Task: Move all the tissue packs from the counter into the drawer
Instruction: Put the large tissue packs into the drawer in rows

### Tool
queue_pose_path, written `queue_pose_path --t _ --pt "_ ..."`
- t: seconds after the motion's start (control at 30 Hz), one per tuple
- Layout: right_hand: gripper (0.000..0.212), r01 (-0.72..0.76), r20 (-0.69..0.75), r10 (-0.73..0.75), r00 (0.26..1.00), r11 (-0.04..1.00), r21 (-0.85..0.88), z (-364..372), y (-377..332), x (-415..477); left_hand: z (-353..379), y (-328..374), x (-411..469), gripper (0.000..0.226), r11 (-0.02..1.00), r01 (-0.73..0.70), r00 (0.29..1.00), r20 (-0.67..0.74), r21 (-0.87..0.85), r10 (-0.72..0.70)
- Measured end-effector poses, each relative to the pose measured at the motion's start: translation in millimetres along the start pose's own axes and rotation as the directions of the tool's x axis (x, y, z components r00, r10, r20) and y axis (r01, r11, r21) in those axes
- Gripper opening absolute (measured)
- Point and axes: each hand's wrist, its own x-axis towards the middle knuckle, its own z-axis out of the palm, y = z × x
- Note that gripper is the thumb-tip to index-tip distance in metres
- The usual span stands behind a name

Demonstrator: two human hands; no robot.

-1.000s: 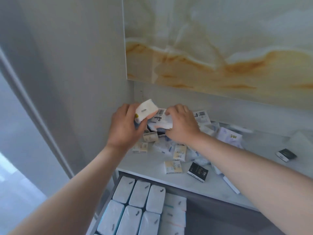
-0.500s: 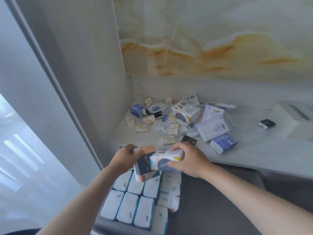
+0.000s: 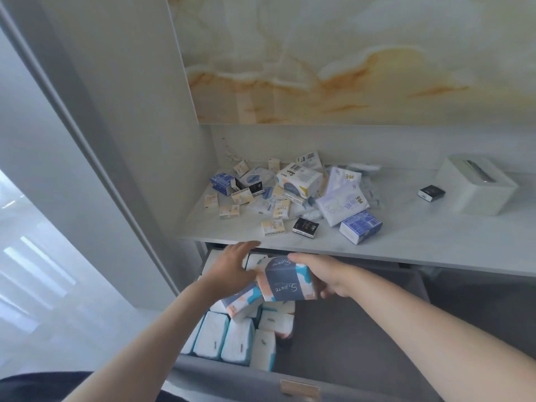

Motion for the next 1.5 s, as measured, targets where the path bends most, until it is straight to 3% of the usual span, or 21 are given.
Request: queue_pose_path --t 0.07,0.13,0.23,0.33,0.43,0.5,0.53,0.63,0.7,0.87,0.97,1.07,1.2,1.37,1.43,1.5 --pt "0.054 0.023 0.017 -0.023 1.0 1.0 -0.009 -1 -2 -2 2 28 -2 0.08 0.993 -0.11 0.98 0.161 -0.052 0.117" --pt "0.074 0.077 0.022 -0.077 0.997 0.997 0.022 0 -2 -3 9 42 -5 0.073 0.987 -0.151 0.966 0.204 -0.051 0.158" --pt "0.06 0.132 -0.024 -0.131 0.991 0.991 0.035 -3 0 -9 16 47 -5 0.046 0.993 -0.117 0.992 0.043 -0.01 0.118" --pt "0.049 0.06 0.038 -0.062 0.997 0.997 0.043 -10 8 -11 25 45 -5 0.055 0.996 -0.067 0.998 -0.009 -0.055 0.067" --pt "0.03 0.064 0.074 -0.059 0.995 0.996 -0.067 -10 17 -17 36 43 -10 0.08 0.987 -0.054 0.953 0.287 -0.153 0.097" --pt "0.018 0.136 0.075 -0.118 0.99 0.939 -0.316 -8 23 -22 43 40 -13 0.076 0.993 -0.088 0.873 0.474 -0.082 0.117" --pt "0.023 0.155 0.081 -0.132 0.988 0.885 -0.439 -6 26 -24 46 39 -13 0.068 0.99 -0.142 0.854 0.507 0.018 0.113" --pt "0.07 0.147 0.149 -0.063 0.987 0.738 -0.659 1 34 -25 59 29 -13 0.049 0.842 -0.356 0.891 0.42 0.405 0.175" --pt "0.088 0.164 0.2 -0.03 0.979 0.697 -0.698 6 38 -25 73 20 -13 0.053 0.717 -0.449 0.875 0.423 0.533 0.234" --pt "0.096 0.174 0.285 0.024 0.958 0.743 -0.647 22 51 -19 105 -2 -10 0.077 0.358 -0.572 0.813 0.569 0.738 0.125" --pt "0.1 0.166 0.299 0.025 0.954 0.786 -0.595 33 57 -11 111 -11 -6 0.085 0.283 -0.578 0.813 0.569 0.765 0.124" --pt "0.099 0.155 0.309 0.021 0.951 0.832 -0.533 46 61 -4 110 -15 -6 0.08 0.293 -0.561 0.827 0.541 0.774 0.152" --pt "0.096 0.077 0.308 0.065 0.949 0.902 -0.425 69 74 6 106 -18 -2 0.059 0.402 -0.543 0.838 0.505 0.737 0.207" --pt "0.068 -0.001 0.213 0.106 0.971 0.898 -0.441 81 85 21 94 -18 0 0.041 0.582 -0.503 0.858 0.454 0.639 0.242" --pt "0.061 -0.003 0.164 0.082 0.983 0.902 -0.433 82 93 26 95 -17 -4 0.043 0.611 -0.506 0.854 0.45 0.609 0.259" --pt "0.055 0.004 0.126 0.051 0.991 0.914 -0.406 89 102 29 101 -17 -7 0.061 0.597 -0.513 0.852 0.448 0.616 0.269"
